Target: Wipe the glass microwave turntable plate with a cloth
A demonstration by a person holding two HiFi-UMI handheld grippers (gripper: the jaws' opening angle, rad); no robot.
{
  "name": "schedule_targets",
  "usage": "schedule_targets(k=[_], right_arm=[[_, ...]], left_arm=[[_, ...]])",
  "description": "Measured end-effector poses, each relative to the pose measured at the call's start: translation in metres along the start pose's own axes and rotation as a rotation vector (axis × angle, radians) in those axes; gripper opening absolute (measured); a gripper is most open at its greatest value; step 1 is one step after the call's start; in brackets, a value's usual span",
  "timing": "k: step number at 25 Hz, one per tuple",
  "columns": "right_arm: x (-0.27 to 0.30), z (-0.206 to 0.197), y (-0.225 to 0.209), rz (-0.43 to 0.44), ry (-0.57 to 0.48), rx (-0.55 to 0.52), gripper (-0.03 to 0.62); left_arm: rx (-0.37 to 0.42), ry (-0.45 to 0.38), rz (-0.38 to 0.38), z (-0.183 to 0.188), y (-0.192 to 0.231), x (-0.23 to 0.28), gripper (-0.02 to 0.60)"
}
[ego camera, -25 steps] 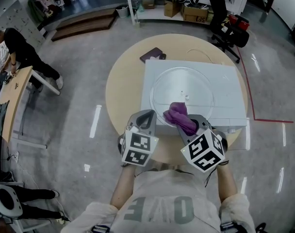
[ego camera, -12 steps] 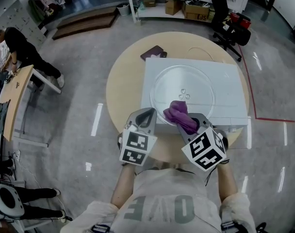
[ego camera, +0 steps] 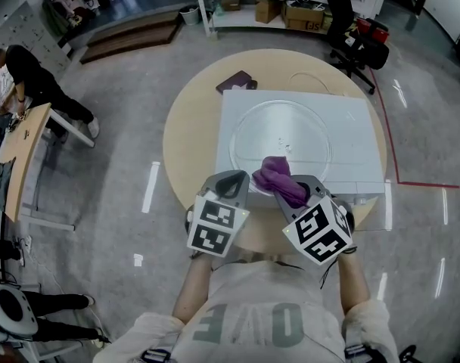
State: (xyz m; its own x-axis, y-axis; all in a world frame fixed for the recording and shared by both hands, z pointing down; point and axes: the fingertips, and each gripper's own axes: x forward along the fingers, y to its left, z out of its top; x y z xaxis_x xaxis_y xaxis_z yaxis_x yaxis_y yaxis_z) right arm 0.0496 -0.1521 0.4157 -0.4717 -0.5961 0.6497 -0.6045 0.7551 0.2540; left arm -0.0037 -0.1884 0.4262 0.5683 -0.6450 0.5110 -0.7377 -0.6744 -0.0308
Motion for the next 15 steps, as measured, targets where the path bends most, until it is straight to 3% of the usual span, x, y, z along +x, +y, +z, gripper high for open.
schedule_targets(k=[15], right_arm=[[-0.011, -0.002, 0.01, 0.047, -0.01, -0.047, 0.049]], left_arm=[[-0.024, -0.037, 0.069, 0.0, 0.0, 0.002, 0.003]])
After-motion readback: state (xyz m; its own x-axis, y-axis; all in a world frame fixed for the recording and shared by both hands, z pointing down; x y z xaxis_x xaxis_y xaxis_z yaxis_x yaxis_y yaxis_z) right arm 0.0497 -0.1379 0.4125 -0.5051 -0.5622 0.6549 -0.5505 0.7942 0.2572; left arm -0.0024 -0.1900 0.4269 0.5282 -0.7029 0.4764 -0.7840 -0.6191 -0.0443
